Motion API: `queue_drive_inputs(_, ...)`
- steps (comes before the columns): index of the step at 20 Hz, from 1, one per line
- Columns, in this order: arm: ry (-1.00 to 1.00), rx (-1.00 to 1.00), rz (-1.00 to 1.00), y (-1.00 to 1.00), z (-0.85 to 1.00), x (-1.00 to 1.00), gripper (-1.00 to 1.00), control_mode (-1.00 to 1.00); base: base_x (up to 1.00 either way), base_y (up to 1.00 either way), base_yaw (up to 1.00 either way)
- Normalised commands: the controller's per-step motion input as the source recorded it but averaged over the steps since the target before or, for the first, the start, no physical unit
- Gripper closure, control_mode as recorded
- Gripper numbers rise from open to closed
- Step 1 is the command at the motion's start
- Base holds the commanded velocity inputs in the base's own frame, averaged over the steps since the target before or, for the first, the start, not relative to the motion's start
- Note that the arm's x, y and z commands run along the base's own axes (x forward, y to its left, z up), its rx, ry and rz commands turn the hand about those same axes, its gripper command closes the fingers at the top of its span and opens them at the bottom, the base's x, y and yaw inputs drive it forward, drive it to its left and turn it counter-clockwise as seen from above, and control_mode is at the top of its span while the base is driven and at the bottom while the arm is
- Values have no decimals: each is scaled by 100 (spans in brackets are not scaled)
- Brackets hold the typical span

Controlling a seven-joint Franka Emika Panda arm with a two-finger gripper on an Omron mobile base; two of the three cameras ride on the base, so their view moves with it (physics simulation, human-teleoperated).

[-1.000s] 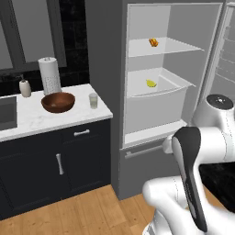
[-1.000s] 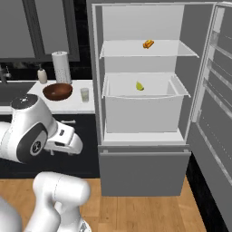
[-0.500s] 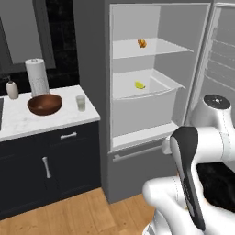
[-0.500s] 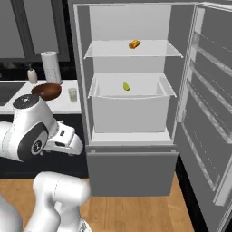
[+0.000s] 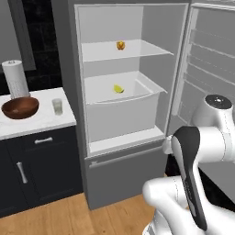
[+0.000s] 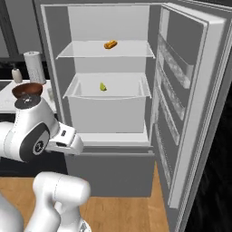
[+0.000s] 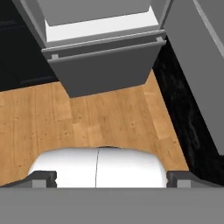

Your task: Grab a lemon wedge from the fridge and one ice cube from the ice bowl, and put them in the glass of lemonade.

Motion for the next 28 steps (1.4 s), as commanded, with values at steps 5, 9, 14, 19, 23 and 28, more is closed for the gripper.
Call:
queue_drive_inputs(5, 0, 0, 0, 0, 0, 0, -100, 100, 22, -38, 16)
queue_drive_inputs(9, 0, 0, 0, 0, 0, 0, -100, 100, 42, -13, 20)
queue_drive_inputs(14, 0, 0, 0, 0, 0, 0, -100, 100, 49, -8, 19)
queue_drive_inputs(19, 0, 0, 0, 0, 0, 0, -100, 100, 46, -36, 12)
queue_drive_inputs(23, 0, 0, 0, 0, 0, 0, -100, 100, 51, -30, 10)
queue_drive_inputs(28, 0, 0, 0, 0, 0, 0, -100, 100, 51, -21, 8)
